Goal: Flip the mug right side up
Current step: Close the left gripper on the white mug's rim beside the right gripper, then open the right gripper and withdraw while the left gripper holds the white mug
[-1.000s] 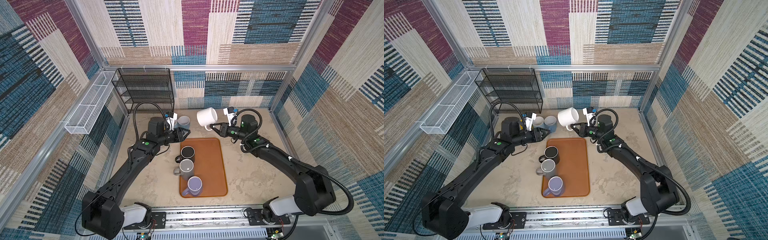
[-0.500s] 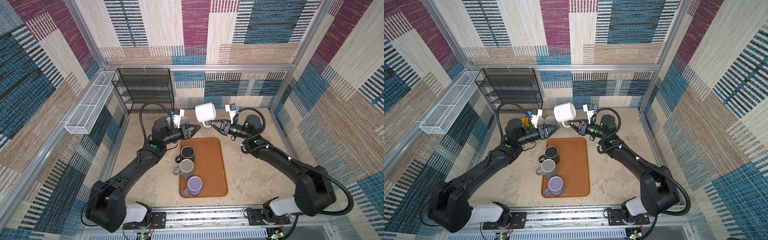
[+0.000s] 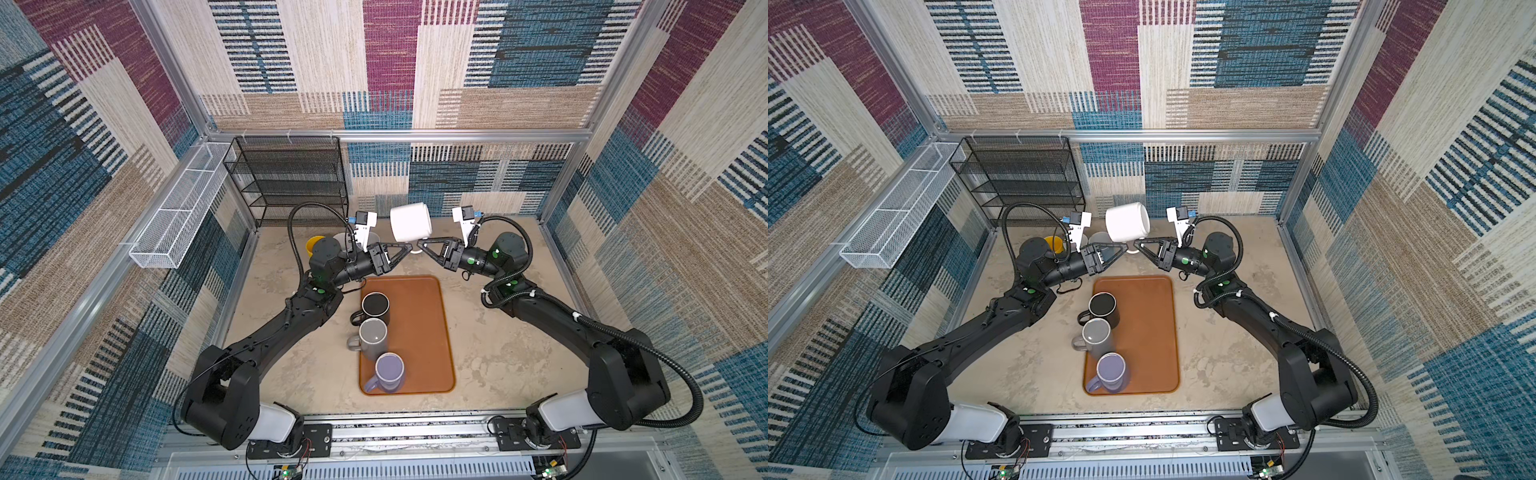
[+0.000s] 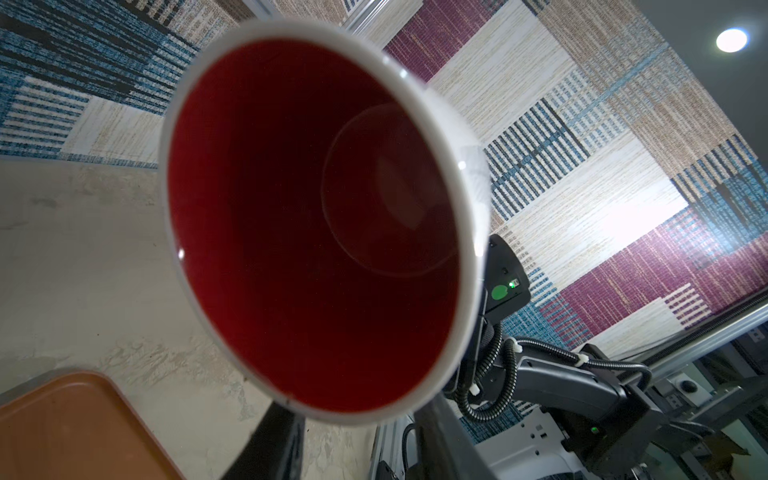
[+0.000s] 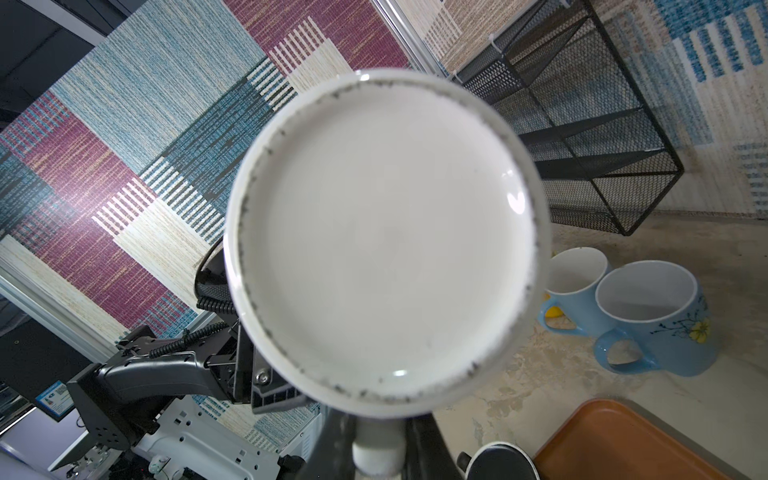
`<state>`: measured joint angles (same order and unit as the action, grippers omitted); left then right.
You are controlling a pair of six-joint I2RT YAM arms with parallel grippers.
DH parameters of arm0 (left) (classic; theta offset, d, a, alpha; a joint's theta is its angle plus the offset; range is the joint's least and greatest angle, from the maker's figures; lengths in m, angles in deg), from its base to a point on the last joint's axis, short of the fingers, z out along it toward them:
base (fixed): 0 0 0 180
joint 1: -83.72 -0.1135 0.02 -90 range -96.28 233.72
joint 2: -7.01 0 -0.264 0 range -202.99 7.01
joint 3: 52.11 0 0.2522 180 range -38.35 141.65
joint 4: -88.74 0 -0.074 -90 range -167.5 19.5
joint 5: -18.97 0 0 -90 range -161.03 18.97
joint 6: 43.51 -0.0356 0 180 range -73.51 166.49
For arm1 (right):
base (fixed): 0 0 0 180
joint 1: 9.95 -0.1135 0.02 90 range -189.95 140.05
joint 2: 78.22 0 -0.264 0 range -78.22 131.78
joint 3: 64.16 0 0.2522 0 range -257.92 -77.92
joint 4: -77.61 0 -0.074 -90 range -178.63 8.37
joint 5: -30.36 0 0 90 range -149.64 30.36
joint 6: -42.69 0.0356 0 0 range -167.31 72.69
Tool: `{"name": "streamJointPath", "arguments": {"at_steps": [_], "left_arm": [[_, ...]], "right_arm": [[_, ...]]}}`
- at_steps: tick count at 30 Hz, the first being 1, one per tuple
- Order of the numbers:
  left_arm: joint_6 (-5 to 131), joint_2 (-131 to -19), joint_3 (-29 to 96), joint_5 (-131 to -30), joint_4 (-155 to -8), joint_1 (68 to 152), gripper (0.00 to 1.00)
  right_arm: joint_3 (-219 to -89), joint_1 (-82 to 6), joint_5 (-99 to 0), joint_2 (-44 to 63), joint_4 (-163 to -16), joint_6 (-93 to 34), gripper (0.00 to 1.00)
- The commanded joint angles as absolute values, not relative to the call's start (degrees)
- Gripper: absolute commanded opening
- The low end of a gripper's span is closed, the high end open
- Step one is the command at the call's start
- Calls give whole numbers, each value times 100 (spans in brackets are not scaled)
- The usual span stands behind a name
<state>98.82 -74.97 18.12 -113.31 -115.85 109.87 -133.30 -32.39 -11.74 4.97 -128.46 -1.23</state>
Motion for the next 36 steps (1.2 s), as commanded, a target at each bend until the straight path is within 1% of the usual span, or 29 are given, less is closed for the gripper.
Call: {"name": "streamJointPath", "arguments": {"at_steps": [1,4,13,15,36], "left_arm": [[10169,-7574,1894,-11340,-12302,11009,37],[10321,-7646,1913,-11330,-12557,11009,34],[10633,-7837,1981,-11387,-13030,11026,31],[10652,-7850,2005,-11398,-13053,11026,29],[10761,-8014,2159,-11488,-13178,11088,22]], "right_arm": [[-13299,-3243,-1018,491,-13647,31,0],[-13244,-3236,-1016,475,-13784,127,0],[-13062,-3246,-797,565,-14454,449,0],[-13065,-3258,-690,599,-14566,506,0],[-13233,-3346,-348,720,-14535,386,0]]}}
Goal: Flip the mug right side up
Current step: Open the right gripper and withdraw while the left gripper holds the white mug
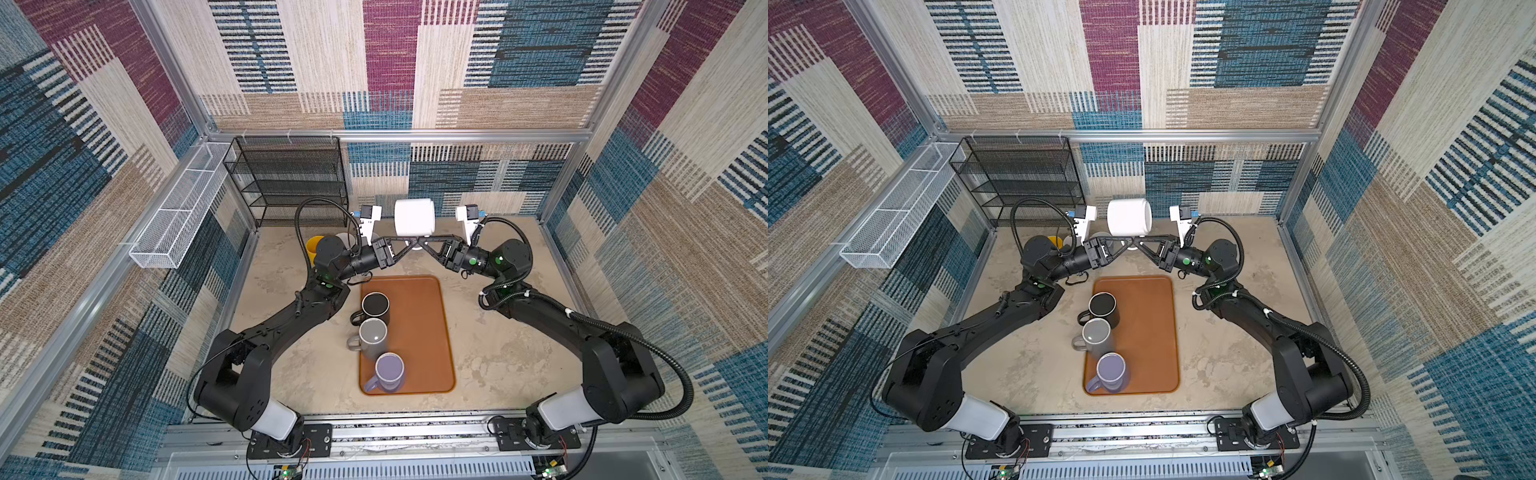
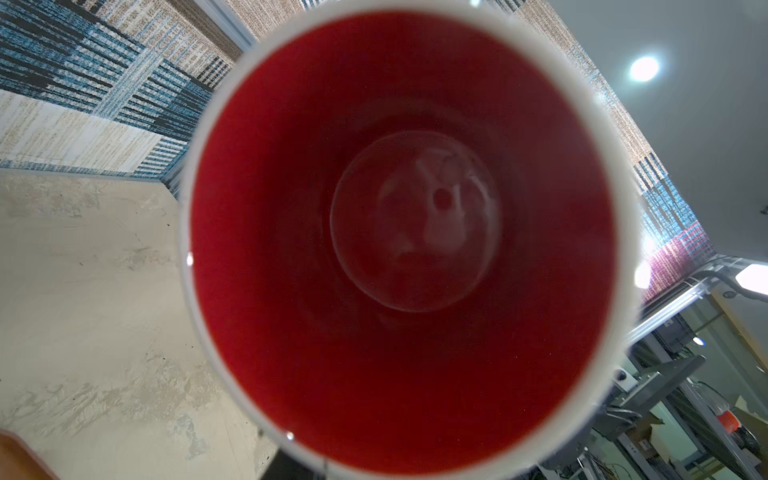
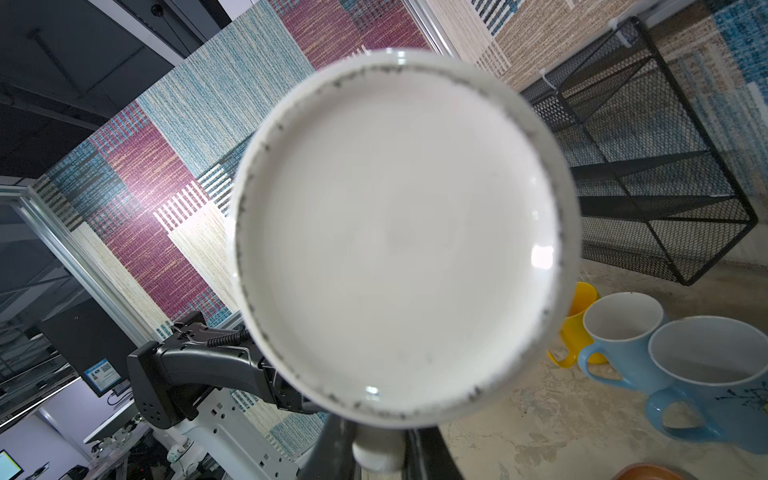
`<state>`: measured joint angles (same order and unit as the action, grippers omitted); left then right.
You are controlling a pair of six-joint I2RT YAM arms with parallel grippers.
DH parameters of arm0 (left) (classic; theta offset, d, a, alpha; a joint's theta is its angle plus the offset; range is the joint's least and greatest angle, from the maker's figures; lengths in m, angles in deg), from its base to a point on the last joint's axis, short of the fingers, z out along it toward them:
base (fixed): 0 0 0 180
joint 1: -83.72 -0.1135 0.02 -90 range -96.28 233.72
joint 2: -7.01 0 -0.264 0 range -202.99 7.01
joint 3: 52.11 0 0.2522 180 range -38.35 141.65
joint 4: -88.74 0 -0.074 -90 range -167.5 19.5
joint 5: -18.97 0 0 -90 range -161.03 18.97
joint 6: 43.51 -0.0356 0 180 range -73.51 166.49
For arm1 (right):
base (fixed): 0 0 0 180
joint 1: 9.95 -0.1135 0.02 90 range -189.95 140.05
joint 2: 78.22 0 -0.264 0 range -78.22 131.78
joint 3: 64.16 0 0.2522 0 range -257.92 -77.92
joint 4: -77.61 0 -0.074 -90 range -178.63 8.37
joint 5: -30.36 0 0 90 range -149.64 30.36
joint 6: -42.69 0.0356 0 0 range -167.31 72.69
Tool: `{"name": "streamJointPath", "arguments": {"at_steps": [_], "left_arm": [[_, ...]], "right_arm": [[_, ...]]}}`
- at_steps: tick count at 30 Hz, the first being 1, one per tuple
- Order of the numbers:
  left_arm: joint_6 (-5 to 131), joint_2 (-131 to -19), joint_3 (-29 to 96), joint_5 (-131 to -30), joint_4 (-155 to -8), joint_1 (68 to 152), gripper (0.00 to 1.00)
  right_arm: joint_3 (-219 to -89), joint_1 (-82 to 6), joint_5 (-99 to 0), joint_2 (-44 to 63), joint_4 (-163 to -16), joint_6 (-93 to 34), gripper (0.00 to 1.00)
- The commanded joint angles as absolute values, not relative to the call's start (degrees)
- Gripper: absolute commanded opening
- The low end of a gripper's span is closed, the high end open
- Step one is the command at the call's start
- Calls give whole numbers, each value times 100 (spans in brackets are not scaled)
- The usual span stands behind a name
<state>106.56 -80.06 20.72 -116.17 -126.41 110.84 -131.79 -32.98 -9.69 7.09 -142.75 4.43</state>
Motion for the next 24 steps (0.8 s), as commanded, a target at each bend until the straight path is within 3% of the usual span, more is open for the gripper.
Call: {"name": "streamJointPath", "arguments": {"at_steps": [1,6,10,16,20,24], "left_arm": [[10778,-8025,2172,-11513,-13181,11088,22],[10788,-8033,2217,-11642,-13215,11102,14],[10748,-8000,2252,-11600,-13050,11105,0],[10757,-7973,2239,-11616,-13115,11113,0],[10700,-7863,2219,-11611,-13059,11123,0],[10536,-7710,2168,-11542,-12856,11123,0]], "right_arm": [[-13233,-3349,-340,720,-14524,368,0],[-13217,-3351,-330,712,-14412,272,0],[-13249,-3350,-317,712,-14296,193,0],[-13303,-3347,-313,677,-13967,28,0],[-13337,-3342,-340,628,-13730,-85,16],[-13357,-3344,-374,549,-13528,-234,22]]}}
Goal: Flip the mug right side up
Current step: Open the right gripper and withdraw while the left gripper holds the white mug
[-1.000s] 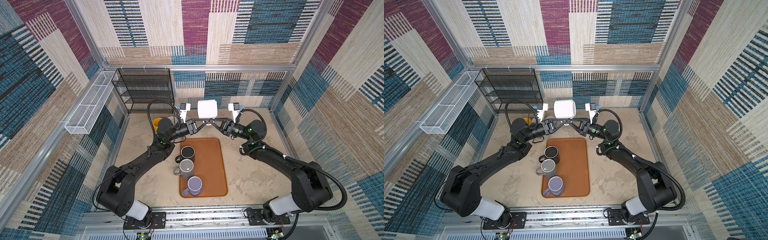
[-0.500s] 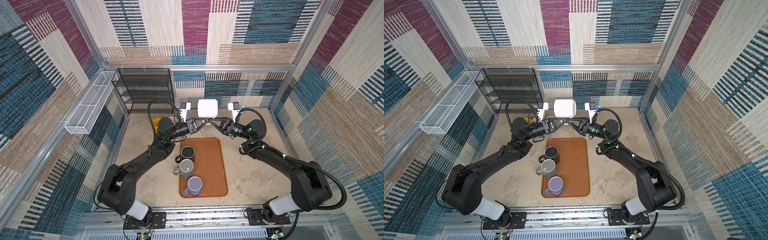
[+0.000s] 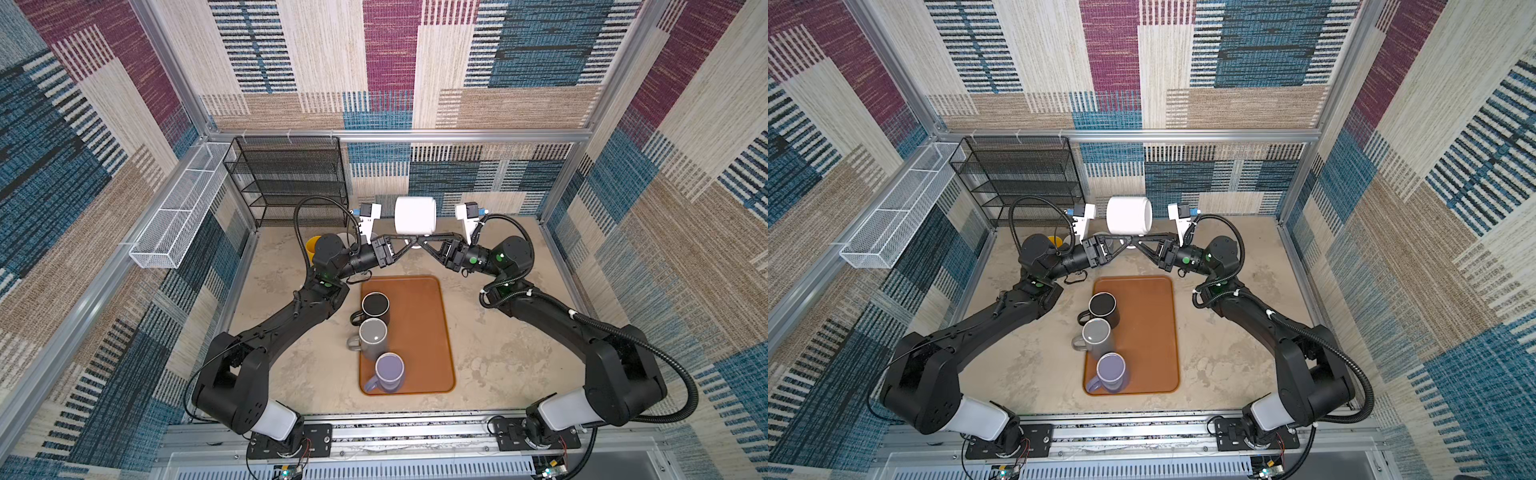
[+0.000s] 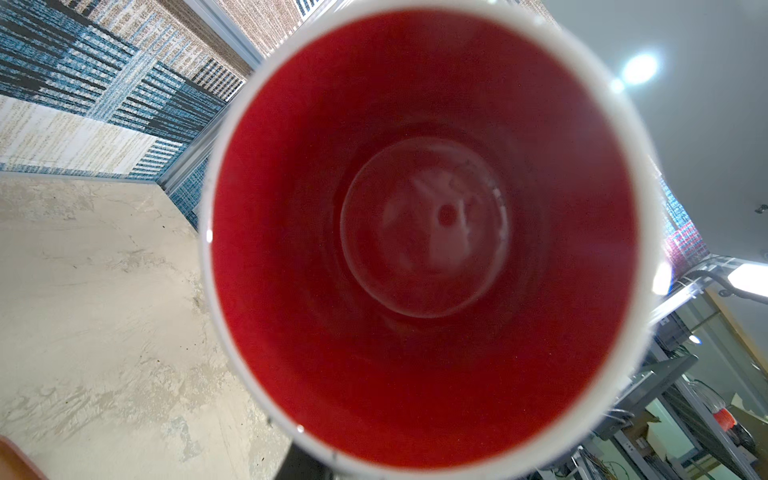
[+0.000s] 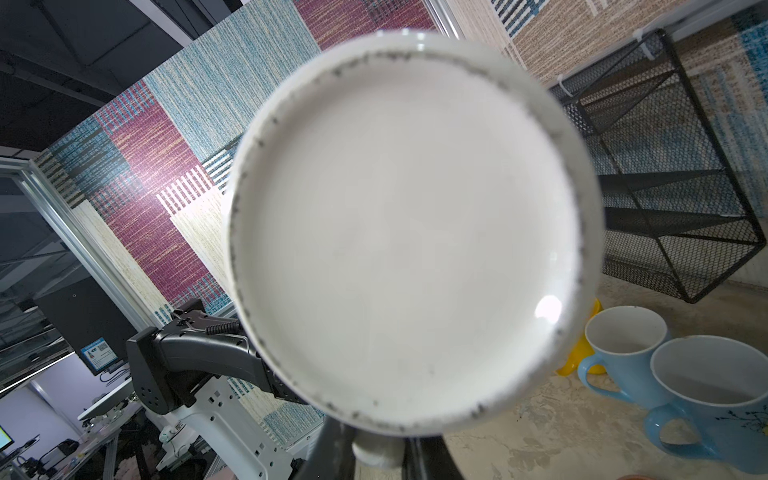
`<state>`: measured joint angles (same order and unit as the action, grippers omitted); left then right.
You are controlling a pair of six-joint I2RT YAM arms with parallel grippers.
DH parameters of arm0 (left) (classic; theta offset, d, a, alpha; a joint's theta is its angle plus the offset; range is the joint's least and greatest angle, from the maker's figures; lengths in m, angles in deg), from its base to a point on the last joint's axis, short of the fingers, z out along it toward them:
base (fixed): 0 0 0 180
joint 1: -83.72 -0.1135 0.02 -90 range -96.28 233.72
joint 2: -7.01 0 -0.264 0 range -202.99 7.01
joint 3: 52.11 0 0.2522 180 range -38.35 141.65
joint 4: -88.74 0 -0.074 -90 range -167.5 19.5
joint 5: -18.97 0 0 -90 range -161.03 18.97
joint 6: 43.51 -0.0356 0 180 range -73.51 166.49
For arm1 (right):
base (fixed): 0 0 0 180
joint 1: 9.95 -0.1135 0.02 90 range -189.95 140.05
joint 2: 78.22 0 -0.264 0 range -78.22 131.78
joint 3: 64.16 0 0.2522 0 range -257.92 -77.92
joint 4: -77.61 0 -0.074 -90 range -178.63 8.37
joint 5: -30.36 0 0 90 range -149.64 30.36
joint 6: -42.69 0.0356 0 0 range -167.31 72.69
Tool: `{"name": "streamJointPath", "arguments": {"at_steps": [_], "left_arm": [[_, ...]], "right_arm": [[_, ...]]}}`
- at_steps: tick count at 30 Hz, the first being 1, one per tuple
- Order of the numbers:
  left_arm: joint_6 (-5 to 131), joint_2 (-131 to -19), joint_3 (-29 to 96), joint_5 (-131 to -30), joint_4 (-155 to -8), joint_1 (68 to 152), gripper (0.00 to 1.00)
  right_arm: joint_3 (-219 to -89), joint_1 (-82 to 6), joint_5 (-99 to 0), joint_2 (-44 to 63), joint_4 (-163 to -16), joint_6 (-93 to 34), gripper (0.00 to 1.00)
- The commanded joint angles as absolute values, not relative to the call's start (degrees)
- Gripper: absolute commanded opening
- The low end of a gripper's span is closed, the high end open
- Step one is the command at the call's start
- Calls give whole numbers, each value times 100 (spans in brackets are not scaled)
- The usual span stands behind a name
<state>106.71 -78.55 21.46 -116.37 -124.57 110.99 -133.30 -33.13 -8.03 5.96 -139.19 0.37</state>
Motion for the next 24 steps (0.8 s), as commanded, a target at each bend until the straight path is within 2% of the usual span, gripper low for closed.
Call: {"name": "streamJointPath", "arguments": {"at_steps": [1,13,24], "left_arm": [[10495,-7670,2152,-11524,-12778,11123,0],[10085,-7437,2185,-11299,-11970,11123,0],[9027,-7225,2559,-10469,-9696,11219,0]], "right_arm": [[-13356,-3344,-399,527,-13461,-280,23],[-13216,-3264,-537,272,-13087,-541,25],[-12945,-3132,-883,-316,-12154,-1095,22]]}}
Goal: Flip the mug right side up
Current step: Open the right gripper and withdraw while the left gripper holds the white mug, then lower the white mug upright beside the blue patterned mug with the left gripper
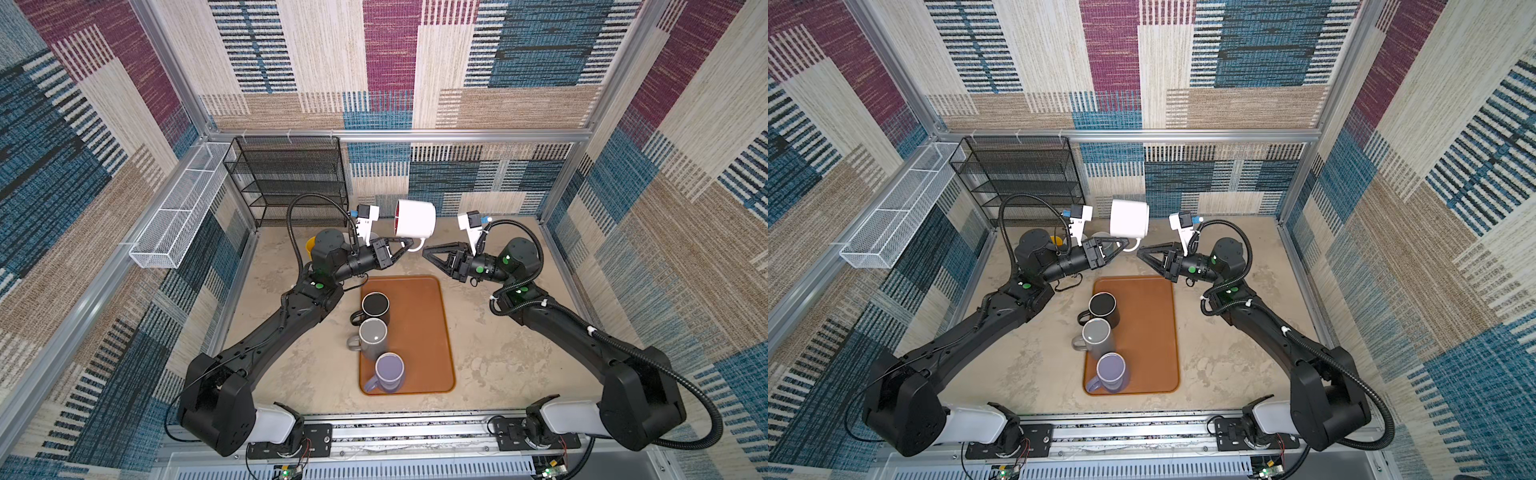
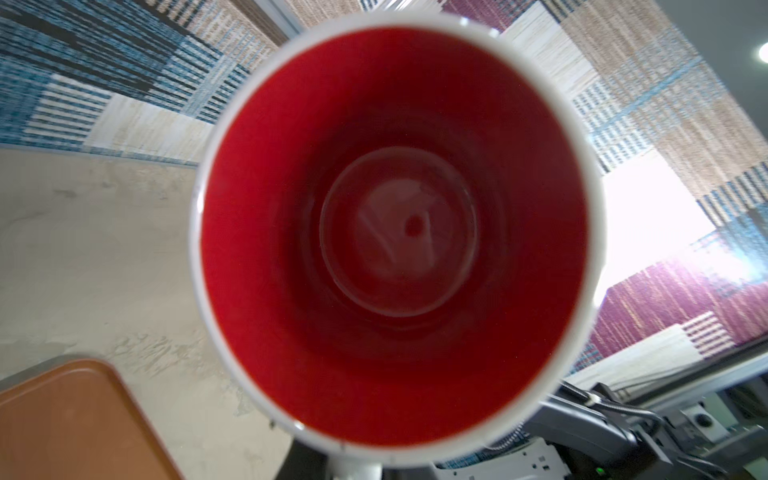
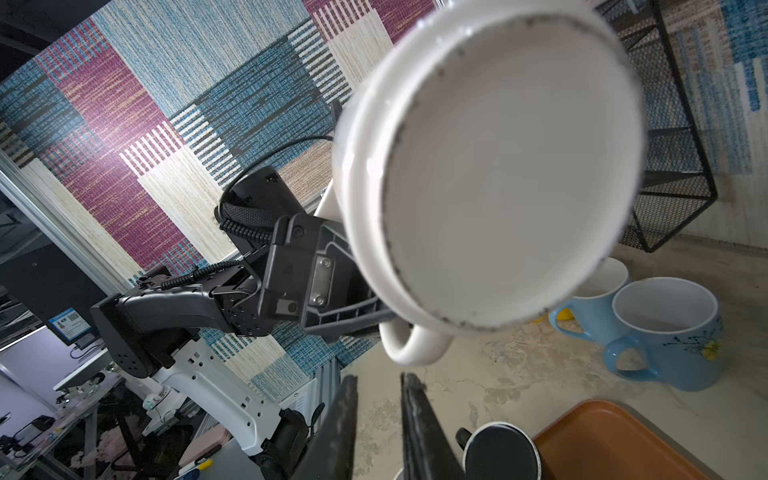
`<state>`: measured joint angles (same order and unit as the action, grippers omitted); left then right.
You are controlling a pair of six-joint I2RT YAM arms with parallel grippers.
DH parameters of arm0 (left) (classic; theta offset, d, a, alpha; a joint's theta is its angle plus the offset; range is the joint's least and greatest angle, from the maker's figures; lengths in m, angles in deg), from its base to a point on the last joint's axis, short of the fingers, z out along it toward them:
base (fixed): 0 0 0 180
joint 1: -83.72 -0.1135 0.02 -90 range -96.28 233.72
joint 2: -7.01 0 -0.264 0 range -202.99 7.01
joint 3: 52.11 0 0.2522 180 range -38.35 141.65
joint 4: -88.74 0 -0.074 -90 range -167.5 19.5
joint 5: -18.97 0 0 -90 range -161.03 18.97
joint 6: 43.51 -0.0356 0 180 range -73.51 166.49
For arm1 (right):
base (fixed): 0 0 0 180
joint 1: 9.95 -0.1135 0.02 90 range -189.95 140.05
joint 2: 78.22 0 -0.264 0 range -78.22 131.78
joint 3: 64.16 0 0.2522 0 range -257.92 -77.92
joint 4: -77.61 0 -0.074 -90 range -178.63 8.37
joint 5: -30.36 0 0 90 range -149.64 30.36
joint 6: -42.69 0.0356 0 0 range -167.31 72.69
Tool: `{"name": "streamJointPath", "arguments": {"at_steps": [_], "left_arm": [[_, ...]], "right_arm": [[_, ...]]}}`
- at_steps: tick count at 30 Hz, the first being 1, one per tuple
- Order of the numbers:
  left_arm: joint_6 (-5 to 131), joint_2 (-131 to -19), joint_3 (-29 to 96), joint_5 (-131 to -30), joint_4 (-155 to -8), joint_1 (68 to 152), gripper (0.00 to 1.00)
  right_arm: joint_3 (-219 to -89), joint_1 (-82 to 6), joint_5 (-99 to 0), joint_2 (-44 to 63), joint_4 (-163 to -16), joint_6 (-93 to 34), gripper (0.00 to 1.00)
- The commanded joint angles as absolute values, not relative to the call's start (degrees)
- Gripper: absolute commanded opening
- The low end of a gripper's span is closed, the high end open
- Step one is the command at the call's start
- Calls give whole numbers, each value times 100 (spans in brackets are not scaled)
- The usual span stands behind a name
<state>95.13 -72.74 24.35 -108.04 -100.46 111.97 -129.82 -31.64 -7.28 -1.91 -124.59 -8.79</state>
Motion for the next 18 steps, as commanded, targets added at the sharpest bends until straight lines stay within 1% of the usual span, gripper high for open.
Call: {"name": "streamJointPath", "arguments": {"at_steps": [1,10,18], "left_arm": [[8983,-7236,2598,-10320,-9572,11228,0],[8543,-7368,2963,-9631,-8553,11411,0],[8204,-7537,3453,-8716,-7325,11571,0]], "right_arm": [[-12919,-3118,-945,-380,-12046,-1150,21],[-12842,-3022,-1310,-822,-11282,-1593,21],[-12719,-2930,-1566,-1146,-10984,-1786,19]]}}
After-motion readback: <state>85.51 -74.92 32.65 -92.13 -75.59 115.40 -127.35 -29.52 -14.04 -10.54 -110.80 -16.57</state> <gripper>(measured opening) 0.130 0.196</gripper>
